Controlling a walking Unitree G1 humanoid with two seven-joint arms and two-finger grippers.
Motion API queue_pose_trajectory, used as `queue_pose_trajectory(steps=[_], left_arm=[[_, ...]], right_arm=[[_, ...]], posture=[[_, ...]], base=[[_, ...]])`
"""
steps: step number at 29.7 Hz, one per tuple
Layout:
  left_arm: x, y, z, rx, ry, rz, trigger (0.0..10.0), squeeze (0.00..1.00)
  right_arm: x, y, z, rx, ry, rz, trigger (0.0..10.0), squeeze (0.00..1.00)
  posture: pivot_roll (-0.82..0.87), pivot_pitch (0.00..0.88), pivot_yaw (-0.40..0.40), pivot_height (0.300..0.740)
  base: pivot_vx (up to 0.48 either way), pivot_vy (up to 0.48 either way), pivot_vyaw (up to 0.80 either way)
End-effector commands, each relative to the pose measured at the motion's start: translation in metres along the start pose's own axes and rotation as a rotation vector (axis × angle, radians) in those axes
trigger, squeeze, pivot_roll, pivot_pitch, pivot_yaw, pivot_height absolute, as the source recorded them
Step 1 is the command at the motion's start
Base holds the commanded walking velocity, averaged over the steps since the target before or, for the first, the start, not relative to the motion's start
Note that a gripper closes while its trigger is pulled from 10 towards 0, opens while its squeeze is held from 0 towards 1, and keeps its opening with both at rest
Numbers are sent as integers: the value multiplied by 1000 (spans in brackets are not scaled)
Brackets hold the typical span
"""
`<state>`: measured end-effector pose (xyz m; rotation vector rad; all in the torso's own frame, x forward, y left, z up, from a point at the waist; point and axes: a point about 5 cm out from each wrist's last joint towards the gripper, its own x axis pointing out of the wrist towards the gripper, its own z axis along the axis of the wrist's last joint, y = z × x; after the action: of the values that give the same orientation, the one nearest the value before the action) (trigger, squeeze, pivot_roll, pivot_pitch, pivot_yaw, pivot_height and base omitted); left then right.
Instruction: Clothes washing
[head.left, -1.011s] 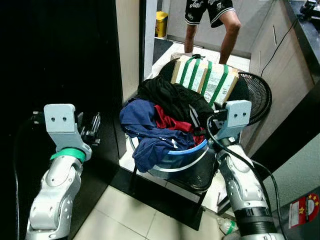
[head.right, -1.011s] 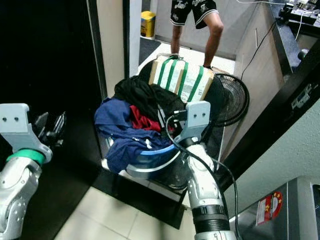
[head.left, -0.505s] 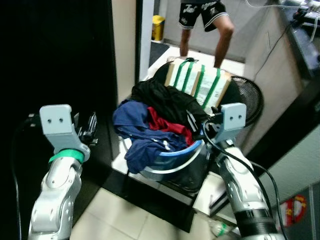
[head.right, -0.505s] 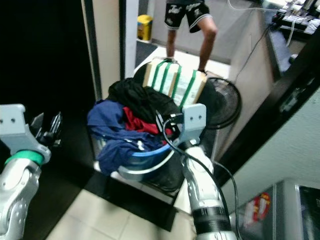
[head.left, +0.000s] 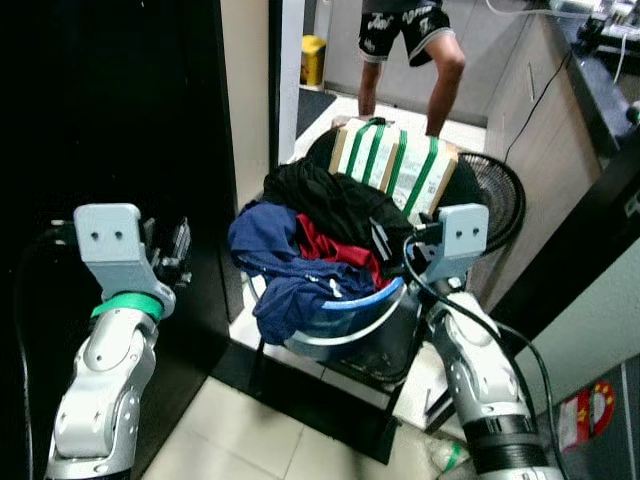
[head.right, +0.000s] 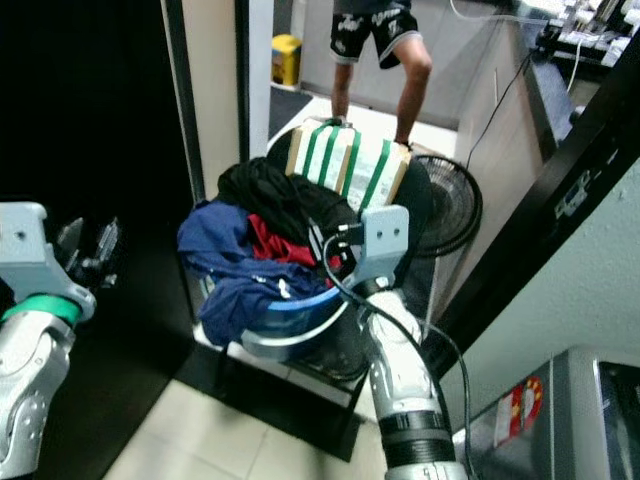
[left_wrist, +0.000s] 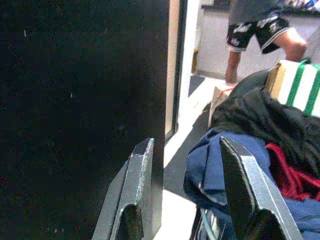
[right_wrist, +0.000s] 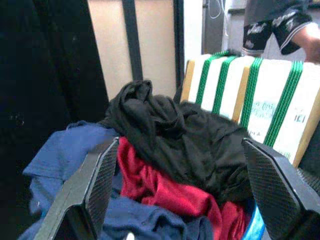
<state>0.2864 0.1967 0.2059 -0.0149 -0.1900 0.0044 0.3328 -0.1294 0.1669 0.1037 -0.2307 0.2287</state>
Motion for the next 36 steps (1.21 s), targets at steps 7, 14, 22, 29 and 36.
queue_pose_trajectory(steps=[7, 14, 22, 29, 36], left_arm=[[-5, 1, -6, -31, 32, 15, 10000, 0], [-6, -3, -7, -25, 31, 8, 10000, 0], [-4, -4, -3, -33, 20, 0, 10000, 0], [-4, -3, 0, -45, 3, 9, 10000, 0], [-2, -6, 4, -43, -16, -7, 10000, 0]], right_arm=[[-2, -3, -1, -10, 0, -8, 10000, 0], [-2, -5, 0, -18, 4, -9, 10000, 0], [-1, -3, 1, -16, 5, -3, 10000, 0], [1, 1, 2, 5, -7, 12, 10000, 0], [2, 5, 3, 14, -12, 25, 10000, 0]], posture=[[181, 19, 17, 740], [172, 28, 0, 740], [171, 33, -13, 740], [175, 36, -17, 740], [177, 36, -17, 740]], base=[[0, 0, 0], [0, 0, 0], [0, 0, 0], [0, 0, 0], [0, 0, 0]])
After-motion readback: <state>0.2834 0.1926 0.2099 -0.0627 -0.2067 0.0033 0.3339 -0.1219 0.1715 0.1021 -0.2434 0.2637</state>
